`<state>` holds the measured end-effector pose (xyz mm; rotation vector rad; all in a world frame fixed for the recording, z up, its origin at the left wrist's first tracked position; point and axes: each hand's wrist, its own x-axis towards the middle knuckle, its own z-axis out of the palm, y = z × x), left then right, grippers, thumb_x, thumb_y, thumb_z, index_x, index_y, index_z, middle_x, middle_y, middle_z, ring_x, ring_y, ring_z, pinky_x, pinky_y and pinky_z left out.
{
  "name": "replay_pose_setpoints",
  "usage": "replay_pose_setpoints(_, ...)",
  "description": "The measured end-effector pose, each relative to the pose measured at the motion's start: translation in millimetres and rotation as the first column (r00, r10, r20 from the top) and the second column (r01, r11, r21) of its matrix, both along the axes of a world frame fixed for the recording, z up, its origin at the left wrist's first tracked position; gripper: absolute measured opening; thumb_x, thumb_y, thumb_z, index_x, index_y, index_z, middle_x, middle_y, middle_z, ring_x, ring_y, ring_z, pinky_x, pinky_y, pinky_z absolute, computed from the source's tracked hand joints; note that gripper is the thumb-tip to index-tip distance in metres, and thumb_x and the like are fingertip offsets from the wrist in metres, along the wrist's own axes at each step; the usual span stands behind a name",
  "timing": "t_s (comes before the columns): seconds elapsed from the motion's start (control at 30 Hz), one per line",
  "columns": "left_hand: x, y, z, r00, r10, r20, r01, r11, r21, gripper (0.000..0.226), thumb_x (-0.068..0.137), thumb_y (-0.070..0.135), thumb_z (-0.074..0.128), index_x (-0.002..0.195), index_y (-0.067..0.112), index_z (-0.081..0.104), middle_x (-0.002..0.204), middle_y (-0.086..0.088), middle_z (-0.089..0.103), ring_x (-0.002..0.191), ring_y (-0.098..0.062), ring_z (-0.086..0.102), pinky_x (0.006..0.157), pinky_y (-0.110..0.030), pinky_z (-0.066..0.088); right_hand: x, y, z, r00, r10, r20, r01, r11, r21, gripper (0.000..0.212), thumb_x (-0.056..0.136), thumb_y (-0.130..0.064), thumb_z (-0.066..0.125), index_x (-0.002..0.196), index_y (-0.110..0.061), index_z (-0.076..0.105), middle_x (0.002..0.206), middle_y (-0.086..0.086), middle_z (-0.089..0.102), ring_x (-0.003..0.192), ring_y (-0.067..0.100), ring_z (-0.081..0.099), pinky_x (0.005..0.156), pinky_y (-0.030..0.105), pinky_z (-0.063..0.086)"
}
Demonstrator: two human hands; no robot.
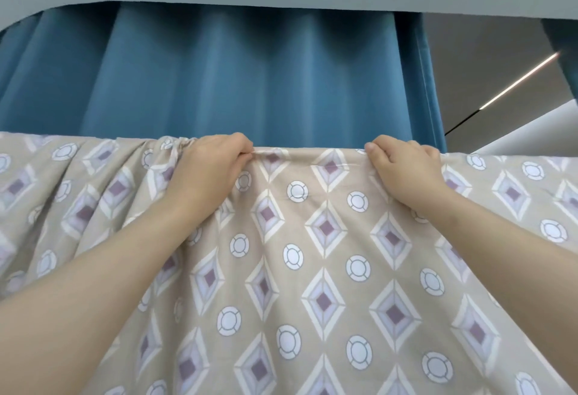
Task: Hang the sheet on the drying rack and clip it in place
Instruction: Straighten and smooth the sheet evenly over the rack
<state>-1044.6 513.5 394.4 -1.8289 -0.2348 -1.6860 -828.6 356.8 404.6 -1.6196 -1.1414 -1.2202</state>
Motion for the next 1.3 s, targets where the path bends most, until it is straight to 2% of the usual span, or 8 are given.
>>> replay_pose_setpoints(0.1, 1, -4, 0, 1.0, -0.031, -0.007, 0.031, 1.0, 0.0, 0.038, 0.084, 0.029, 0.039, 0.081, 0.002, 0.065, 0.078, -0.012, 0.07, 0.073, -0.032, 0.066, 0.067, -0.042, 0.051, 3, 2, -2, 1.0, -0.012, 0.002, 0.012, 0.999, 0.033, 0.037, 0.101, -0.033, 0.027, 0.093, -0.013, 0.057, 0.079, -0.003, 0.054, 0.095, 0.027, 0.049, 0.094, 0.035, 0.023)
replay_pose_setpoints(0.33, -7, -4, -10, 0.983, 0.108, -0.15, -0.052, 0.94, 0.338, 0.025, 0.087, 0.02, 0.053, 0.07, 0.008, 0.067, 0.08, 0.0, 0.071, 0.082, -0.023, 0.064, 0.07, -0.036, 0.047, 0, 5, -4, 0.999, -0.009, 0.051, 0.004, 0.996, 0.086, 0.034, 0.099, -0.03, 0.028, 0.095, -0.013, 0.058, 0.086, 0.002, 0.061, 0.096, 0.027, 0.049, 0.094, 0.035, 0.023)
replay_pose_setpoints(0.47, -18, -23, 17, 1.0, 0.006, 0.009, -0.006, 0.999, -0.05, 0.039, 0.091, 0.039, 0.036, 0.097, 0.015, 0.066, 0.102, 0.003, 0.068, 0.105, -0.023, 0.056, 0.088, -0.04, 0.041, -3, 3, 0, 0.998, -0.036, 0.043, 0.031, 0.994, 0.109, 0.035, 0.098, -0.031, 0.028, 0.088, -0.012, 0.056, 0.084, 0.003, 0.06, 0.091, 0.027, 0.046, 0.093, 0.037, 0.024)
replay_pose_setpoints(0.6, -36, -8, 34, 0.981, 0.131, 0.142, -0.041, 0.859, -0.511, 0.031, 0.098, 0.023, 0.033, 0.111, 0.019, 0.06, 0.118, -0.002, 0.064, 0.112, -0.028, 0.053, 0.094, -0.036, 0.04, -26, 13, 5, 0.99, -0.027, 0.138, 0.011, 0.993, 0.114, 0.038, 0.097, -0.031, 0.029, 0.062, -0.017, 0.037, 0.071, 0.001, 0.051, 0.082, 0.026, 0.042, 0.086, 0.037, 0.025)
replay_pose_setpoints(0.73, -46, 2, 36, 0.977, 0.156, 0.143, -0.041, 0.804, -0.594, 0.031, 0.097, 0.021, 0.034, 0.097, 0.018, 0.065, 0.107, -0.002, 0.066, 0.098, -0.023, 0.052, 0.079, -0.03, 0.035, -65, 39, 17, 0.967, 0.195, 0.167, -0.182, 0.979, -0.089, 0.036, 0.097, -0.035, 0.029, 0.085, -0.015, 0.057, 0.08, 0.0, 0.061, 0.084, 0.026, 0.05, 0.078, 0.035, 0.027)
replay_pose_setpoints(0.87, -69, 15, 32, 0.913, 0.407, 0.028, -0.305, 0.727, -0.615, 0.041, 0.1, 0.037, 0.028, 0.102, 0.016, 0.064, 0.111, -0.007, 0.064, 0.109, -0.03, 0.052, 0.092, -0.035, 0.03, -98, 61, 24, 0.961, 0.226, 0.157, -0.197, 0.963, -0.184, 0.034, 0.097, -0.037, 0.032, 0.094, -0.019, 0.06, 0.089, -0.001, 0.063, 0.085, 0.025, 0.049, 0.077, 0.034, 0.029)
replay_pose_setpoints(1.07, -102, 32, 28, 0.998, 0.056, 0.006, -0.043, 0.827, -0.561, 0.028, 0.098, 0.032, 0.041, 0.095, 0.02, 0.067, 0.099, 0.002, 0.068, 0.101, -0.022, 0.055, 0.086, -0.031, 0.039, -115, 80, 23, 0.979, 0.169, 0.115, -0.153, 0.979, -0.138, 0.029, 0.099, -0.025, 0.03, 0.098, -0.019, 0.059, 0.09, -0.002, 0.061, 0.086, 0.023, 0.049, 0.08, 0.033, 0.022)
replay_pose_setpoints(1.3, -110, 81, 8, 0.942, 0.251, 0.223, -0.247, 0.968, -0.044, 0.014, 0.086, 0.013, 0.047, 0.08, 0.004, 0.057, 0.077, -0.015, 0.059, 0.07, -0.033, 0.052, 0.058, -0.033, 0.03, -120, 89, 12, 0.998, 0.067, 0.011, -0.067, 0.998, 0.006, 0.028, 0.101, -0.025, 0.028, 0.092, -0.015, 0.053, 0.079, -0.004, 0.052, 0.086, 0.023, 0.047, 0.08, 0.03, 0.017)
